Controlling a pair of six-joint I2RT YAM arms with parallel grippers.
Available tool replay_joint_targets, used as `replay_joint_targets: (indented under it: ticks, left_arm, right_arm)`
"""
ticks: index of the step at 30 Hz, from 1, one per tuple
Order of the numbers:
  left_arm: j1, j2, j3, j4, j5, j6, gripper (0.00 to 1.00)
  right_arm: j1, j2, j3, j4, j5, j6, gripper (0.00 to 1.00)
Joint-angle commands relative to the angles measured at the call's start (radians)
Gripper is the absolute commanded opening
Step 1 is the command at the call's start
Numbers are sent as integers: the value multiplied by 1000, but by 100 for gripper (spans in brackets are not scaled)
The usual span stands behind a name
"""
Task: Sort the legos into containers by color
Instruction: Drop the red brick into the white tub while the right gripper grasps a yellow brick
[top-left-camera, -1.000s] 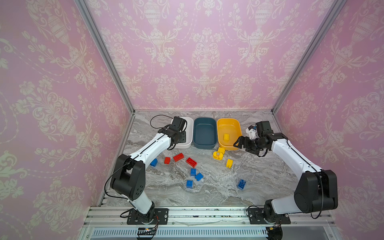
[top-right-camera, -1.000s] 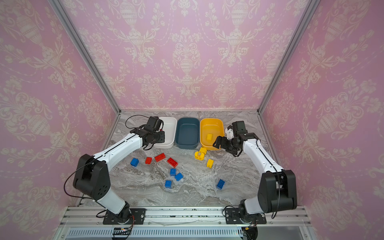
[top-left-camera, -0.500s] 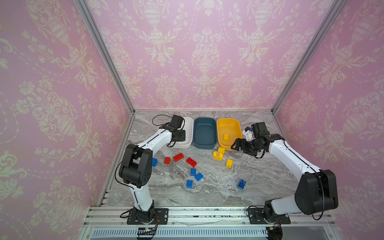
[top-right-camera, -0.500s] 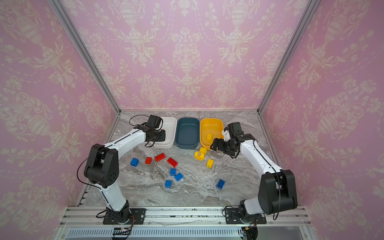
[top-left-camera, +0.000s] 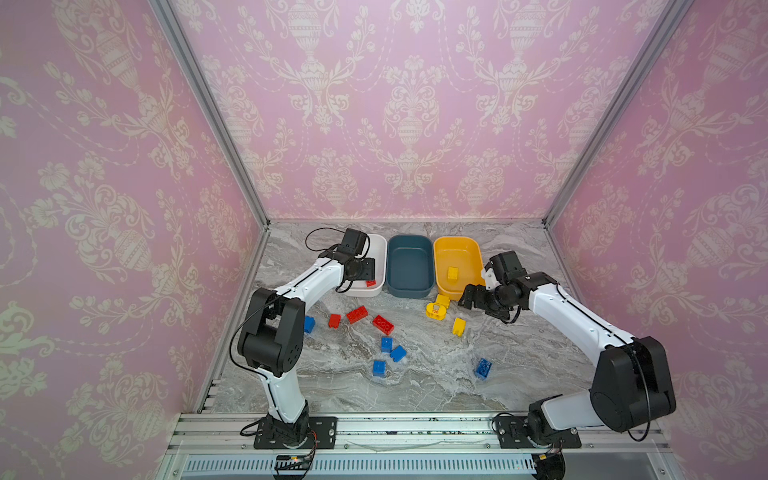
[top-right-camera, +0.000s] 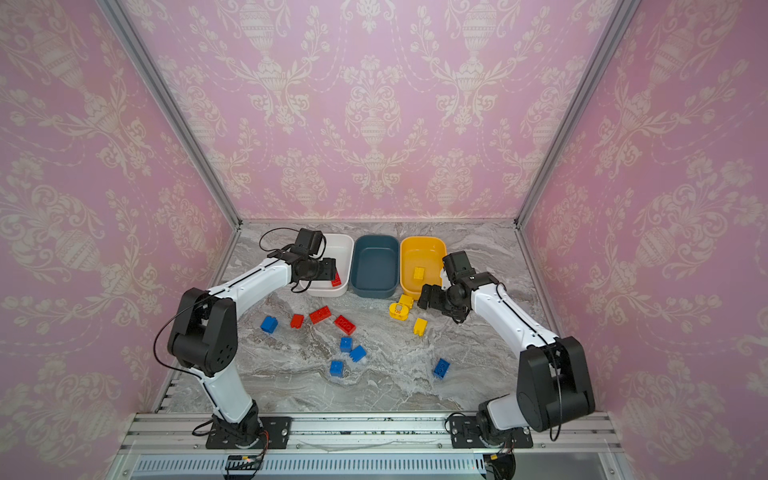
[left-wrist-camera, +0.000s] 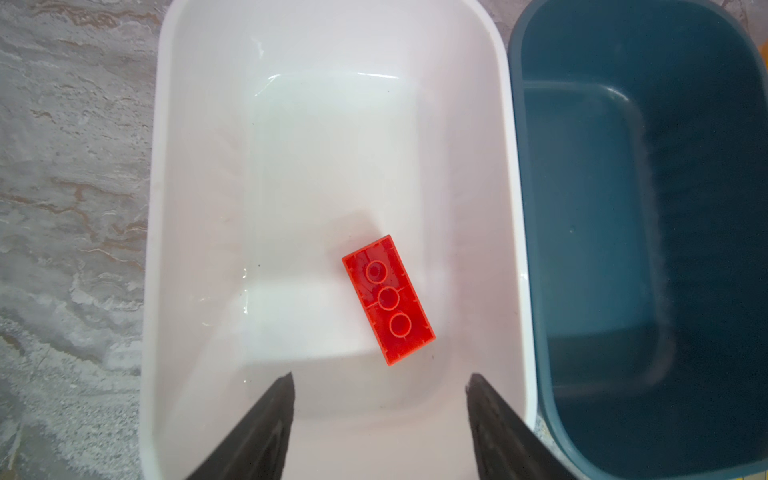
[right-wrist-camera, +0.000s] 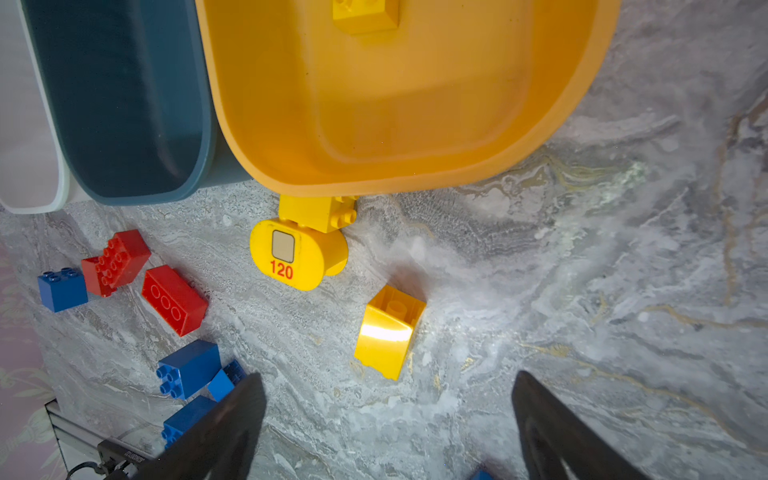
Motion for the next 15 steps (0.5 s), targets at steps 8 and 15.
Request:
replay_joint_targets:
  ticks: [8, 15]
  left_arm:
    - [39, -181, -192, 140, 137, -100, 76]
    - [50, -318, -320, 196, 160, -143, 83]
  right_arm:
    - [120, 1, -16, -10, 181, 148, 92]
    - [185, 44, -34, 19, 247, 271, 83]
